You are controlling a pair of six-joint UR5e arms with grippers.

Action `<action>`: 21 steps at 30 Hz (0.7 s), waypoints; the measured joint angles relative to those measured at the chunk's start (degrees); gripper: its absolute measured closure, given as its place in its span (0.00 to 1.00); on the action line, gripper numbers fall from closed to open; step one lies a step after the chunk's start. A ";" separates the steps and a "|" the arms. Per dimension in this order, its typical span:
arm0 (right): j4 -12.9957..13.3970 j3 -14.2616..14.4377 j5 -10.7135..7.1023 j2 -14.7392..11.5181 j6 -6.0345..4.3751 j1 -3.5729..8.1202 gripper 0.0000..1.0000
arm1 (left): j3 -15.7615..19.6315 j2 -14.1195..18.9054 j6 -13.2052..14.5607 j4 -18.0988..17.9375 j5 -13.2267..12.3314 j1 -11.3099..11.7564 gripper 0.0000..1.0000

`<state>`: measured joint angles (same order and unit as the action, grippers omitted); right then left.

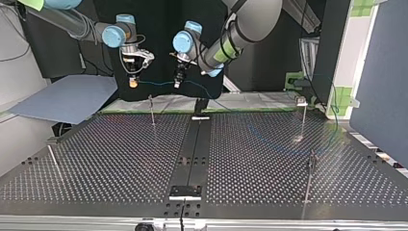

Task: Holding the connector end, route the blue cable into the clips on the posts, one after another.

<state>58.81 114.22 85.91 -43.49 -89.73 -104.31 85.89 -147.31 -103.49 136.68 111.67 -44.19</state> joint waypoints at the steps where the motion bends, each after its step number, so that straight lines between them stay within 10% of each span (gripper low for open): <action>1: 0.23 -0.01 -0.50 0.00 0.02 0.47 1.00 | -0.33 -0.30 -0.01 -0.03 0.14 -0.05 1.00; 21: 3.16 -0.70 -5.22 0.37 -0.35 5.13 1.00 | -11.47 -7.76 0.19 1.46 6.37 -3.05 1.00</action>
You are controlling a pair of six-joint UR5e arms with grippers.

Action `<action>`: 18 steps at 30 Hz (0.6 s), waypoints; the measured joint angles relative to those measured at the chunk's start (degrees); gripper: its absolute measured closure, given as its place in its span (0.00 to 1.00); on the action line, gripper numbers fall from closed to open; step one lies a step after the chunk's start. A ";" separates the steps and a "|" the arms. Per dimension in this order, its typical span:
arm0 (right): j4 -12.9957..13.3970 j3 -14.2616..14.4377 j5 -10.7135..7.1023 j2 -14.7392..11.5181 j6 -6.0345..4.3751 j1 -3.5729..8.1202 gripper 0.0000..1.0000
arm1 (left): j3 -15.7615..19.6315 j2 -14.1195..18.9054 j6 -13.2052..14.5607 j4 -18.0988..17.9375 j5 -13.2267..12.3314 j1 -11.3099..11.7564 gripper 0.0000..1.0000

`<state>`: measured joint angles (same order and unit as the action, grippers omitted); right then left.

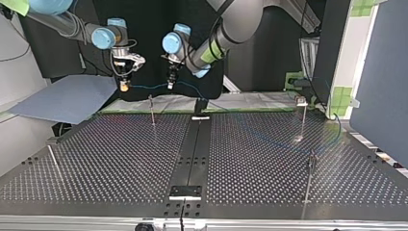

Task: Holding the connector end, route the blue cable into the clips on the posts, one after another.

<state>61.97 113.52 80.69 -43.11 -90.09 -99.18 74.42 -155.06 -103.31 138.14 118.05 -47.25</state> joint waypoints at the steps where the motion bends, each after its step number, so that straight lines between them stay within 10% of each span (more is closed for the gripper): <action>1: 0.00 -0.06 -0.09 0.19 -0.03 0.20 1.00 | -0.29 -0.02 0.01 0.01 0.34 -0.02 1.00; 18: -1.67 -4.05 -5.32 4.24 0.05 2.85 1.00 | -6.53 -2.73 1.78 1.92 4.14 -2.40 1.00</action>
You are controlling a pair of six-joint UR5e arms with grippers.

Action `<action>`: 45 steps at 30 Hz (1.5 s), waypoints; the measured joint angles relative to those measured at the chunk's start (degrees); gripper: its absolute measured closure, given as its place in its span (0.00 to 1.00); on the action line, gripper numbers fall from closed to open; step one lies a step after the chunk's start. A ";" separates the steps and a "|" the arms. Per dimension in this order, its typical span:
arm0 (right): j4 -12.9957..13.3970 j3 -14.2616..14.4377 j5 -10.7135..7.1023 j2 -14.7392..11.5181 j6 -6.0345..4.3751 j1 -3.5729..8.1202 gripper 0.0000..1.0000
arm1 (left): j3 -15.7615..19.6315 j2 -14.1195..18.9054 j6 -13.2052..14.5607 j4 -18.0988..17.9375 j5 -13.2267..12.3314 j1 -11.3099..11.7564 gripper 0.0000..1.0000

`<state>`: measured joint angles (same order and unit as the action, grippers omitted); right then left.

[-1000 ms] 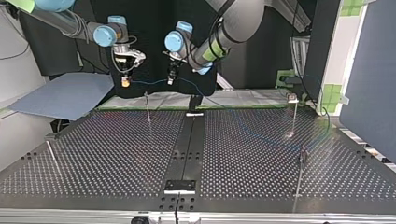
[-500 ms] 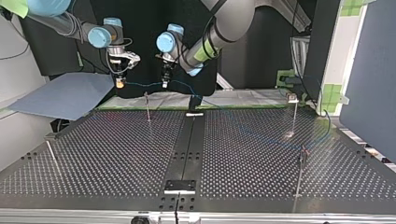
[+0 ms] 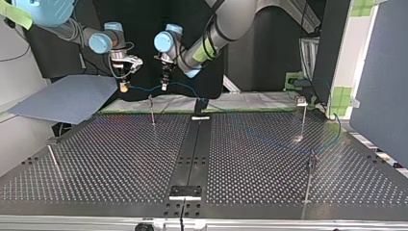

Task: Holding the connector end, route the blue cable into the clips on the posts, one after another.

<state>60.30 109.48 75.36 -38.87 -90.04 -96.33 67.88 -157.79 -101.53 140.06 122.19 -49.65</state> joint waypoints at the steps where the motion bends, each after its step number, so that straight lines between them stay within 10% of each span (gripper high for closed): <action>1: -0.05 -0.09 -0.33 0.01 0.00 0.08 1.00 | -0.53 -0.48 0.31 0.49 0.41 -0.12 1.00; 15: -0.52 -0.42 -1.81 0.05 -1.85 3.71 1.00 | -9.20 -3.15 3.10 3.03 3.53 0.17 1.00; 23: -2.09 -0.65 -5.92 0.05 -0.13 7.51 1.00 | -12.11 -4.10 3.13 4.12 3.54 0.49 1.00; 33: -2.88 -1.69 -9.90 0.06 0.58 6.61 1.00 | -16.72 -6.47 3.08 7.90 2.51 0.75 1.00; 45: -3.78 -2.56 -10.26 1.14 0.07 5.82 1.00 | -17.01 -6.57 3.01 8.13 2.58 0.87 1.00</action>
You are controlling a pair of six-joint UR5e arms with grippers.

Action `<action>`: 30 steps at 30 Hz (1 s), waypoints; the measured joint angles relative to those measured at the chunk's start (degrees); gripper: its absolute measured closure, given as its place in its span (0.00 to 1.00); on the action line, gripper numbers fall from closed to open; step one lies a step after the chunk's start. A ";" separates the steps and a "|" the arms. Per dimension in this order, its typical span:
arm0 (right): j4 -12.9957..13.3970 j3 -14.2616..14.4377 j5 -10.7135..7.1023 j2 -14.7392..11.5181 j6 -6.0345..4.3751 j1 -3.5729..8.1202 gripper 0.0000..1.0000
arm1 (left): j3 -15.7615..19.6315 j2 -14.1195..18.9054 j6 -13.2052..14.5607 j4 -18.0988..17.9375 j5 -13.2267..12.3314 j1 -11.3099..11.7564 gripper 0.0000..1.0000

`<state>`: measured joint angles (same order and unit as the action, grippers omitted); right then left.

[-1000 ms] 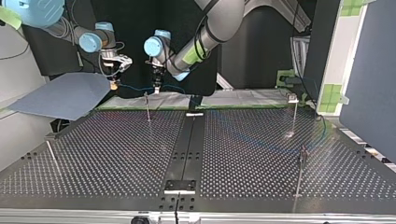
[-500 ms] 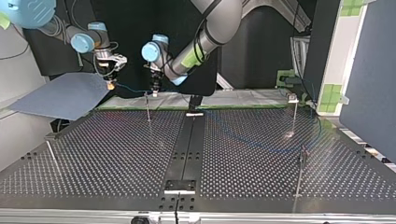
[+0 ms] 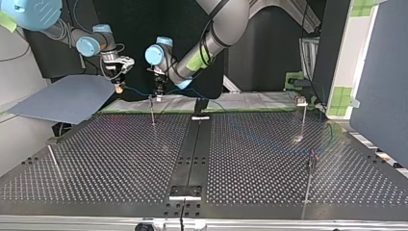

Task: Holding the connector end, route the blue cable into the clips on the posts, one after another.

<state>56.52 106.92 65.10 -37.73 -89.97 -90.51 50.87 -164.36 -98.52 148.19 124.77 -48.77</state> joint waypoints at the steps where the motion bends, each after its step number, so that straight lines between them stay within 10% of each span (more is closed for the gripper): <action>1: -0.10 -0.23 -0.02 0.41 0.05 0.02 1.00 | -0.03 -0.10 -0.03 -0.08 0.07 0.08 1.00; 11: -1.95 -1.95 -0.07 2.74 2.41 -0.14 1.00 | -0.36 -2.41 -1.00 -1.06 -1.63 1.24 1.00; 30: -2.21 -4.66 -0.33 2.79 1.63 0.20 1.00 | -1.02 -2.49 -1.56 -2.27 -2.62 1.90 1.00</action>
<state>54.31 102.26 64.77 -34.95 -88.34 -90.32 49.86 -166.85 -100.08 145.92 122.15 -46.87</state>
